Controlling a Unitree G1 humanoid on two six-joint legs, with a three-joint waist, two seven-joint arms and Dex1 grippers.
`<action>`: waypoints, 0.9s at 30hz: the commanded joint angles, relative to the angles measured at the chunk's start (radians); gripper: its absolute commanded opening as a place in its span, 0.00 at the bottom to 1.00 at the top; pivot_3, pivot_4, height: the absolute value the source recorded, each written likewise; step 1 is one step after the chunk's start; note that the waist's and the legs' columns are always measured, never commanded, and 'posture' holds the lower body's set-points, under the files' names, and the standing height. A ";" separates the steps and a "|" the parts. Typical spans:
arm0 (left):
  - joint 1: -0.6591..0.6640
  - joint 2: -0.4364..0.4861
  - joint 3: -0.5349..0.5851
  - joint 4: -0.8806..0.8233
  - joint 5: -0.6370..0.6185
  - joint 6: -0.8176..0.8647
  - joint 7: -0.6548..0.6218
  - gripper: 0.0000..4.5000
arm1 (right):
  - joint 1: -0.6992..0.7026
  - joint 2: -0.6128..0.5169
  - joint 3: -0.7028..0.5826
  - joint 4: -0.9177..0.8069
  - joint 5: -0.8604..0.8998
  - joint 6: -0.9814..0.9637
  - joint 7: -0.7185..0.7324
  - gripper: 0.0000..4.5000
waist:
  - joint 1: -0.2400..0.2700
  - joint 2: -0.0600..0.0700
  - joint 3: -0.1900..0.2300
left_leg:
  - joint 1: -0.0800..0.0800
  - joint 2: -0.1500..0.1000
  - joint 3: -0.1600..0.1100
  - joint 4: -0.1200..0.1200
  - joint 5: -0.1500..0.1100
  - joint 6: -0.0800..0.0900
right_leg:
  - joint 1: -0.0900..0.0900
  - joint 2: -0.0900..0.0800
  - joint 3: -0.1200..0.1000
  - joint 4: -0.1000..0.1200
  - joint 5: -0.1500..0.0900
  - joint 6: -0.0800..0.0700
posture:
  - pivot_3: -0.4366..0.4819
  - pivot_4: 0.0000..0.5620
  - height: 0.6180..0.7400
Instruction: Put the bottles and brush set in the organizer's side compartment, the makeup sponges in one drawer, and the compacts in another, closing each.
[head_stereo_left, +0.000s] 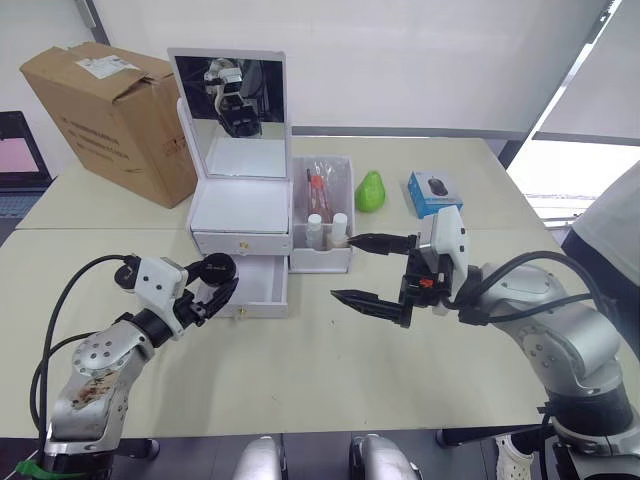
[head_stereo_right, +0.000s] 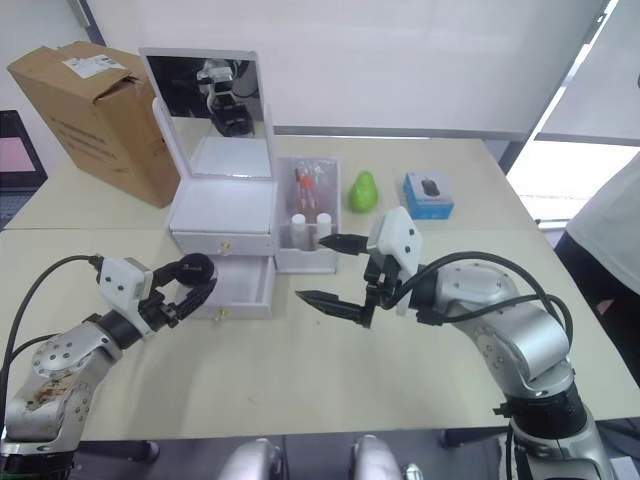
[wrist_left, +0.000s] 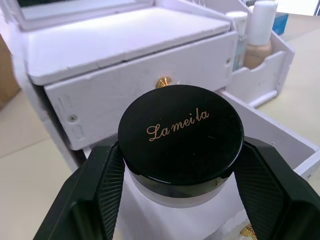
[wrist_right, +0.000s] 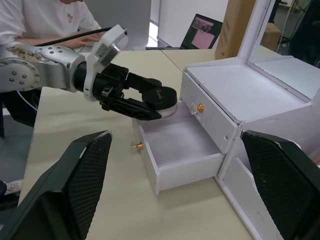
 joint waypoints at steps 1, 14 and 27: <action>0.000 0.010 0.015 -0.011 0.003 0.018 0.010 0.64 | -0.002 -0.008 -0.037 -0.039 0.012 0.002 -0.016 1.00 | 0.000 0.000 0.000 | 0.000 0.000 0.000 0.000 0.000 0.000 | 0.000 0.000 0.000 0.000 0.000 0.000 | 0.48 0.27 1.00; 0.004 0.008 0.013 0.008 0.015 0.095 0.032 0.64 | 0.006 -0.018 -0.046 -0.053 0.026 0.011 -0.035 1.00 | 0.002 0.000 0.000 | 0.001 0.000 0.000 0.000 0.000 0.000 | 0.000 -0.001 0.000 0.000 0.000 0.000 | 0.48 0.27 1.00; -0.025 -0.011 0.034 0.023 -0.002 0.118 0.051 1.00 | 0.010 -0.015 -0.058 -0.065 0.032 0.023 -0.051 1.00 | 0.002 0.002 -0.001 | 0.001 0.000 0.000 0.000 0.000 0.000 | 0.001 -0.001 0.000 0.000 0.000 0.000 | 0.48 0.27 1.00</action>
